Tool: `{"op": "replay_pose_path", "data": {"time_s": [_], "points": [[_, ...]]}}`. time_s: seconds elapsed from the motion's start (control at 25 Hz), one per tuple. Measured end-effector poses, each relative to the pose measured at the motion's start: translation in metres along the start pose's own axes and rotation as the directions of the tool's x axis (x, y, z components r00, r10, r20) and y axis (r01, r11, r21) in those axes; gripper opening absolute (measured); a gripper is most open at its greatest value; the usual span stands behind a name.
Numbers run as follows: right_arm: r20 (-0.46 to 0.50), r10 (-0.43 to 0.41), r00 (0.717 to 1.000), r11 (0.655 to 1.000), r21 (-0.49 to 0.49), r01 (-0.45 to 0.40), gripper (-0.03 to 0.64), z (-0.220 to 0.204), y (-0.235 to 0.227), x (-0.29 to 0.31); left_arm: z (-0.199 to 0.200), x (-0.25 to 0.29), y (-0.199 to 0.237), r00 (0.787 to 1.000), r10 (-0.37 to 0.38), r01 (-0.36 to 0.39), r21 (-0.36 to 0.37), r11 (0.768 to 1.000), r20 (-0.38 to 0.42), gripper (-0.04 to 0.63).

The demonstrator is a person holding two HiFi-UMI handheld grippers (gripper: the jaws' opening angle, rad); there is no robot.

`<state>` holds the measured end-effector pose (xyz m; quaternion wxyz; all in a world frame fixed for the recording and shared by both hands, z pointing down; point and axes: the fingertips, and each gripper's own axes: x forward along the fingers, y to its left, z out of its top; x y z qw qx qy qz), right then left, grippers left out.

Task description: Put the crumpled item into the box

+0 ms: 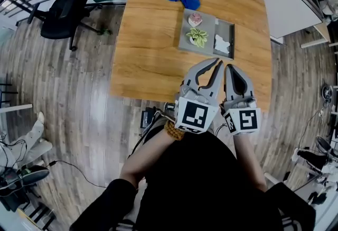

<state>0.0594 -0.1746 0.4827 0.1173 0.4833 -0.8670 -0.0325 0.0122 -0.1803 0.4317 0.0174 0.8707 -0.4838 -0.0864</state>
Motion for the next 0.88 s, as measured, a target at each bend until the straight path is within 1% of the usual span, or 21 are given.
{"op": "replay_pose_path", "data": {"time_s": [0.2, 0.4, 0.6, 0.72, 0.88], "points": [[0.005, 0.015, 1.000, 0.999, 0.037, -0.015, 0.006, 0.000, 0.001, 0.004, 0.000, -0.007, 0.007, 0.999, 0.035, -0.035, 0.007, 0.999, -0.004, 0.041], [0.004, 0.040, 0.999, 0.999, 0.037, -0.040, 0.006, 0.000, 0.007, 0.009, -0.003, -0.010, 0.012, 0.998, 0.056, -0.056, 0.006, 0.998, -0.014, 0.041], [-0.019, 0.030, 0.999, 0.999, 0.040, -0.029, 0.006, -0.012, -0.003, 0.007, -0.006, -0.004, 0.008, 0.999, 0.043, -0.042, 0.005, 0.999, -0.027, 0.041], [-0.040, 0.016, 0.999, 0.999, 0.050, -0.014, 0.006, -0.022, -0.015, 0.006, -0.010, -0.002, 0.003, 0.999, 0.031, -0.031, 0.002, 1.000, -0.037, 0.041], [-0.060, 0.004, 0.998, 0.998, 0.066, 0.000, 0.006, -0.034, -0.035, 0.007, -0.014, -0.001, 0.001, 0.998, 0.036, -0.035, 0.010, 0.999, -0.051, 0.041]]}}
